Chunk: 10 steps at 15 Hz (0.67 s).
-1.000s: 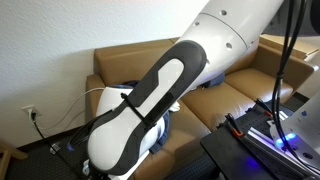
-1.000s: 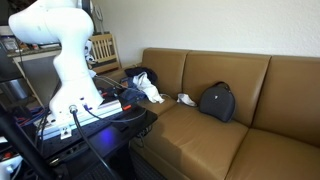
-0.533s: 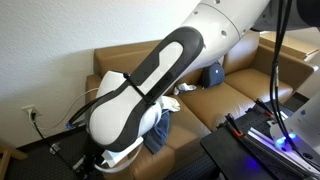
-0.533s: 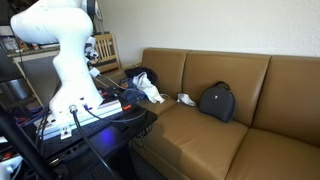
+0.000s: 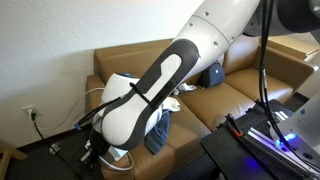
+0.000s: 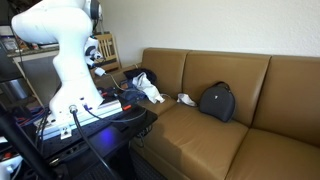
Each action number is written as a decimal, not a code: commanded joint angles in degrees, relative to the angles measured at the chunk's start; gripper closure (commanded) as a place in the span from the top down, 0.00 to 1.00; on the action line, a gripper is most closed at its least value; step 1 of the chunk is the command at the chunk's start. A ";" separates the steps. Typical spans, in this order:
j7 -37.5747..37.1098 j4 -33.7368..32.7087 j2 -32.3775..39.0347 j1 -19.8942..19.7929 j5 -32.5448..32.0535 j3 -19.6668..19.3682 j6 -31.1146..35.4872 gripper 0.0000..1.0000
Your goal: Put the white adapter on the floor
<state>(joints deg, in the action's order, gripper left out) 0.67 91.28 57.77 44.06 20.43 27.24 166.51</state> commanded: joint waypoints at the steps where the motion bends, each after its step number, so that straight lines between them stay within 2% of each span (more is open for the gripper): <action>1: -4.33 -0.73 0.46 -0.05 -2.90 -0.23 -3.51 0.00; 2: -2.91 -0.43 1.09 -0.69 -3.61 0.69 -0.63 0.00; 5: -3.45 -0.45 1.25 -0.60 -4.34 0.63 -0.70 0.01; 6: -2.36 -0.16 1.78 -1.86 -3.95 1.94 -0.14 0.00; 8: 2.14 -2.88 5.78 -6.14 -2.73 8.47 2.66 0.00; 10: 3.26 -6.31 9.41 -7.27 -3.74 12.38 8.06 0.00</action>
<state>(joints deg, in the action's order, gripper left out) 0.53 89.93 61.31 40.29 17.85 32.98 169.23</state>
